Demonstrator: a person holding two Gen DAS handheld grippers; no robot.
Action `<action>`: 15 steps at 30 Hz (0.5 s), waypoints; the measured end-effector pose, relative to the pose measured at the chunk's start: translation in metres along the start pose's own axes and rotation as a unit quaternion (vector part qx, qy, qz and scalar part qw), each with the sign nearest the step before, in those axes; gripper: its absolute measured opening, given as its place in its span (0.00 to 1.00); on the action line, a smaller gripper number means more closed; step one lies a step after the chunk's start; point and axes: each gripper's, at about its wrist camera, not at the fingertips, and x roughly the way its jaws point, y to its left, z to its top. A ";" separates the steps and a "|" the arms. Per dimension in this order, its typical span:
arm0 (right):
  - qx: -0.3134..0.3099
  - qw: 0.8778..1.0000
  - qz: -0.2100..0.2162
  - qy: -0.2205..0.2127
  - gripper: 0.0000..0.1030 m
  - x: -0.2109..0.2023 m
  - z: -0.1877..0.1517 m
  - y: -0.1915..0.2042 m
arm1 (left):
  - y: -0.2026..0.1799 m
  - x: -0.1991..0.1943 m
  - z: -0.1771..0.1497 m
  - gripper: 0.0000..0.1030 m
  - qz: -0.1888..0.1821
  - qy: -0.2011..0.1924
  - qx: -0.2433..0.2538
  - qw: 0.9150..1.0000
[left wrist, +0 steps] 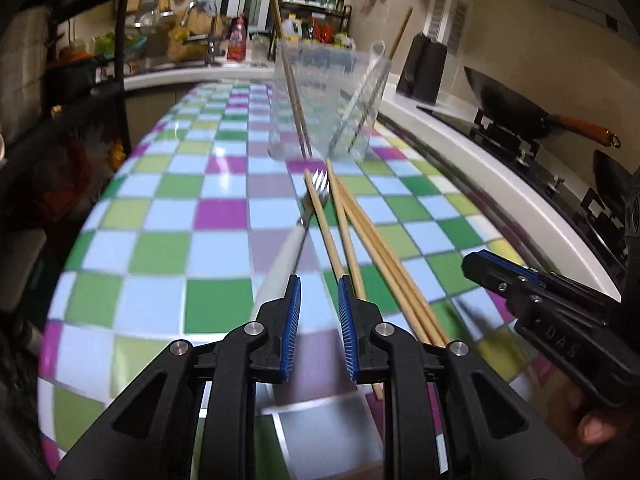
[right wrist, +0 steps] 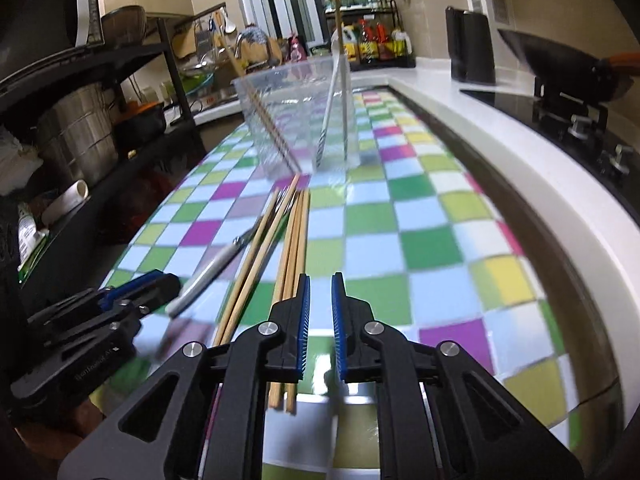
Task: Organize utensils
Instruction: 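Move both tools back down to the remaining chopsticks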
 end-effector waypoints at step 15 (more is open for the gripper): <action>-0.023 0.999 -0.006 0.038 0.10 0.024 -0.020 0.008 | -0.008 0.020 -0.014 0.19 -0.031 0.035 -0.010 0.999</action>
